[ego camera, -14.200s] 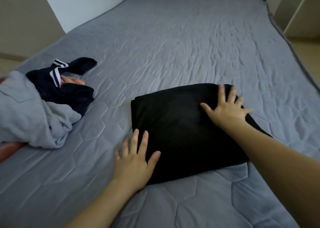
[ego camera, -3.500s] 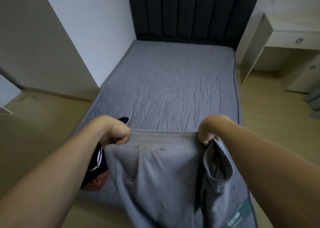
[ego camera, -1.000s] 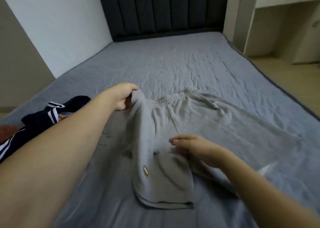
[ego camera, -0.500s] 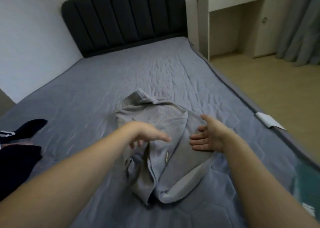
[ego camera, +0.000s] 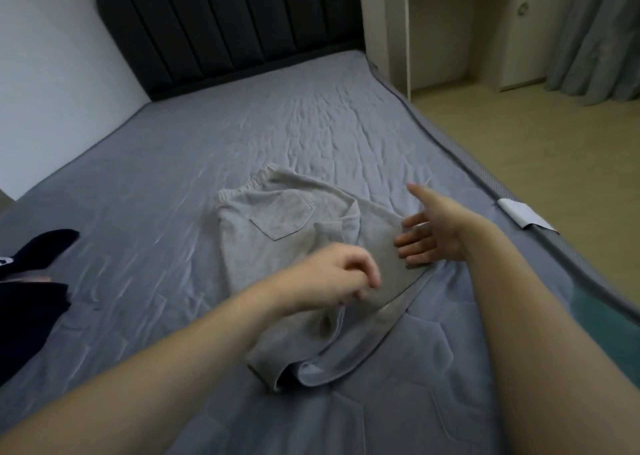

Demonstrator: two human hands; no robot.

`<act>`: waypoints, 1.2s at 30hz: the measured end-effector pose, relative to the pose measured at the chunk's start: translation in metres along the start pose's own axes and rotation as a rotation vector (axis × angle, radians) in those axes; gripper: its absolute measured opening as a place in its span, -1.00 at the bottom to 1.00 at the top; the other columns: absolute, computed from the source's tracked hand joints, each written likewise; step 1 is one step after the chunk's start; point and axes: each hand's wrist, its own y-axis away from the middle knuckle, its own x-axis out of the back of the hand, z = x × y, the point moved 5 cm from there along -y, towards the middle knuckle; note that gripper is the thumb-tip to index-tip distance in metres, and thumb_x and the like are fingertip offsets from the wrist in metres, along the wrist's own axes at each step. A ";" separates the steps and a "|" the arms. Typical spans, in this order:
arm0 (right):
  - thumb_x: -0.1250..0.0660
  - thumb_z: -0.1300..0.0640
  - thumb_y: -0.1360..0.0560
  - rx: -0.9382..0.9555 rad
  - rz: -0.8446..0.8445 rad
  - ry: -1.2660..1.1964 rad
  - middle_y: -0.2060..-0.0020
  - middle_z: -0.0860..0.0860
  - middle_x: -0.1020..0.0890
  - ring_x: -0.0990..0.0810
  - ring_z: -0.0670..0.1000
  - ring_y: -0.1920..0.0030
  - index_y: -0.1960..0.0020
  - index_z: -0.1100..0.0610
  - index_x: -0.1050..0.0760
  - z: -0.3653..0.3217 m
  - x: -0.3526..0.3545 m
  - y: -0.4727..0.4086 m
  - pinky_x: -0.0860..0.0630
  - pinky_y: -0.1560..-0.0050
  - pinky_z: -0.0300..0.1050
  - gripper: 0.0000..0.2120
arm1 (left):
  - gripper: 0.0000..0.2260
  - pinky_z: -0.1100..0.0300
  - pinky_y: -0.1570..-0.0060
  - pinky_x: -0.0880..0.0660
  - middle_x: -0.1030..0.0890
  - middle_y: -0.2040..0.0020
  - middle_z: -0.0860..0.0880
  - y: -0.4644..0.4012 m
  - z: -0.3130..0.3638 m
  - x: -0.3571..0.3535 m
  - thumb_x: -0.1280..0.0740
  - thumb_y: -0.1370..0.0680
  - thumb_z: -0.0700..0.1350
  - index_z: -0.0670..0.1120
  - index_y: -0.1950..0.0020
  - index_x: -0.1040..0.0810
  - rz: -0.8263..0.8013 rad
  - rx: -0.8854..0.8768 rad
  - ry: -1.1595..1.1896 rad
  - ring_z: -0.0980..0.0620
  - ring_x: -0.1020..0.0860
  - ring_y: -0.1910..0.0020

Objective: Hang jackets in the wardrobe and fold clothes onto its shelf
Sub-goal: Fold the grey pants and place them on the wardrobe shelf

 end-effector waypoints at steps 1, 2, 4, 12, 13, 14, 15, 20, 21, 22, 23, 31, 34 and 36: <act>-0.21 -0.49 -0.35 -0.008 -0.037 0.060 0.08 0.28 -0.65 -0.67 0.22 0.20 -0.13 0.26 -0.43 0.000 -0.003 0.002 -0.62 0.26 0.07 -0.18 | -0.81 0.30 0.40 -0.38 -0.50 0.34 0.02 0.003 -0.008 0.016 -0.26 -0.54 -0.33 -0.05 0.15 -0.51 0.101 0.020 -0.010 0.12 -0.43 0.39; -0.25 -0.54 -0.27 -0.014 -0.070 0.119 0.08 0.27 -0.66 -0.68 0.22 0.19 -0.12 0.25 -0.44 -0.001 -0.007 0.004 -0.62 0.25 0.08 -0.13 | -0.91 0.28 0.38 -0.38 -0.49 0.30 0.03 0.008 -0.017 0.027 -0.33 -0.54 -0.22 -0.05 0.13 -0.49 0.132 0.052 -0.063 0.12 -0.42 0.36; -0.31 -0.57 -0.13 -0.010 -0.118 0.233 0.09 0.24 -0.68 -0.69 0.21 0.17 -0.13 0.23 -0.44 -0.007 -0.018 0.006 -0.62 0.25 0.07 -0.04 | -0.65 0.20 0.27 -0.42 -0.51 0.20 0.08 0.024 -0.041 0.026 -0.42 -0.43 0.22 0.00 0.07 -0.43 -0.006 0.242 -0.372 0.12 -0.45 0.28; -0.51 -0.27 -0.23 0.053 -0.096 0.628 0.21 0.08 -0.52 -0.49 0.07 0.35 0.08 0.03 -0.43 -0.008 -0.089 -0.017 -0.52 0.38 -0.13 -0.52 | -0.85 -0.02 0.17 -0.47 -0.55 0.13 -0.15 0.036 -0.061 -0.013 -0.13 -0.51 0.01 0.09 -0.05 -0.21 0.106 -0.003 -0.700 -0.26 -0.54 0.09; -0.48 -0.14 -0.32 0.093 -0.044 0.640 0.23 0.10 -0.54 -0.52 0.09 0.34 0.09 0.08 -0.43 -0.010 -0.090 -0.020 -0.56 0.37 -0.11 -0.62 | -0.79 -0.04 0.11 -0.49 -0.58 0.04 -0.17 0.035 -0.056 -0.015 -0.13 -0.52 -0.01 0.10 -0.14 -0.23 0.127 -0.040 -0.721 -0.27 -0.55 0.05; -0.41 -0.03 -0.40 0.130 0.017 0.635 0.23 0.13 -0.55 -0.56 0.12 0.31 0.07 0.14 -0.44 -0.013 -0.088 -0.023 -0.60 0.34 -0.05 -0.72 | -0.72 -0.04 0.06 -0.50 -0.59 -0.04 -0.16 0.035 -0.052 -0.018 -0.13 -0.53 -0.01 0.13 -0.24 -0.23 0.136 -0.062 -0.747 -0.26 -0.55 -0.01; -0.34 0.07 -0.46 0.153 0.081 0.607 0.21 0.17 -0.54 -0.58 0.17 0.27 0.07 0.18 -0.42 -0.016 -0.082 -0.023 -0.63 0.30 0.03 -0.80 | -0.66 -0.02 0.01 -0.50 -0.58 -0.11 -0.13 0.036 -0.050 -0.022 -0.13 -0.53 -0.01 0.16 -0.31 -0.21 0.142 -0.078 -0.765 -0.23 -0.54 -0.06; -0.22 0.14 -0.51 0.161 0.297 0.383 0.23 0.15 -0.48 -0.57 0.18 0.24 0.21 0.19 -0.35 -0.020 -0.025 -0.012 -0.63 0.26 0.05 -0.84 | -0.79 0.06 0.18 -0.36 -0.53 -0.08 -0.09 0.050 -0.054 -0.026 -0.15 -0.49 0.04 0.03 -0.04 -0.19 0.148 0.000 -0.843 -0.15 -0.53 -0.03; -0.27 0.12 -0.49 0.157 0.339 0.266 0.24 0.12 -0.48 -0.54 0.12 0.28 0.21 0.17 -0.35 -0.018 -0.013 -0.009 -0.59 0.34 -0.04 -0.83 | -0.82 0.08 0.19 -0.31 -0.54 -0.06 -0.10 0.052 -0.055 -0.025 -0.14 -0.50 0.03 0.02 0.05 -0.16 0.127 0.045 -0.844 -0.15 -0.52 0.00; -0.30 0.13 -0.48 0.162 0.351 0.126 0.24 0.11 -0.47 -0.51 0.08 0.30 0.20 0.17 -0.36 -0.015 -0.004 -0.006 -0.56 0.39 -0.08 -0.84 | -0.84 0.08 0.19 -0.29 -0.54 -0.06 -0.11 0.051 -0.054 -0.023 -0.13 -0.53 0.02 0.01 0.08 -0.16 0.107 0.074 -0.848 -0.15 -0.52 0.00; -0.31 0.18 -0.47 0.163 0.333 -0.016 0.24 0.10 -0.46 -0.49 0.06 0.31 0.18 0.17 -0.38 -0.011 0.000 -0.004 -0.57 0.40 -0.09 -0.88 | -0.86 0.07 0.18 -0.32 -0.55 -0.06 -0.12 0.049 -0.052 -0.021 -0.11 -0.56 0.01 0.00 0.10 -0.17 0.099 0.094 -0.853 -0.17 -0.52 -0.01; -0.31 0.26 -0.47 0.219 0.505 -0.312 0.16 0.11 -0.47 -0.44 0.02 0.30 -0.03 0.16 -0.39 0.004 0.021 -0.001 -0.49 0.27 -0.08 -0.83 | -0.85 0.08 0.28 -0.22 -0.57 -0.08 -0.10 0.040 -0.029 -0.034 -0.18 -0.54 -0.08 -0.02 -0.03 -0.22 0.197 0.124 -1.107 -0.17 -0.57 -0.03; -0.22 0.23 -0.49 0.288 0.687 -0.078 0.02 0.09 -0.44 -0.44 0.04 0.18 -0.03 0.10 -0.25 0.021 0.030 0.002 -0.48 0.05 -0.04 -0.82 | -0.74 0.10 0.19 -0.26 -0.52 -0.16 -0.13 0.045 -0.038 -0.045 -0.25 -0.53 -0.11 -0.08 -0.18 -0.31 0.131 0.223 -1.142 -0.14 -0.55 -0.12; -0.18 0.22 -0.49 0.291 0.753 0.032 -0.09 0.15 -0.50 -0.52 0.16 -0.05 -0.12 0.12 -0.27 0.034 0.031 0.005 -0.49 -0.16 0.11 -0.78 | -0.79 0.12 0.22 -0.27 -0.47 -0.08 -0.10 0.046 -0.028 -0.044 -0.24 -0.50 -0.18 -0.03 -0.08 -0.29 0.209 0.128 -1.044 -0.13 -0.54 -0.05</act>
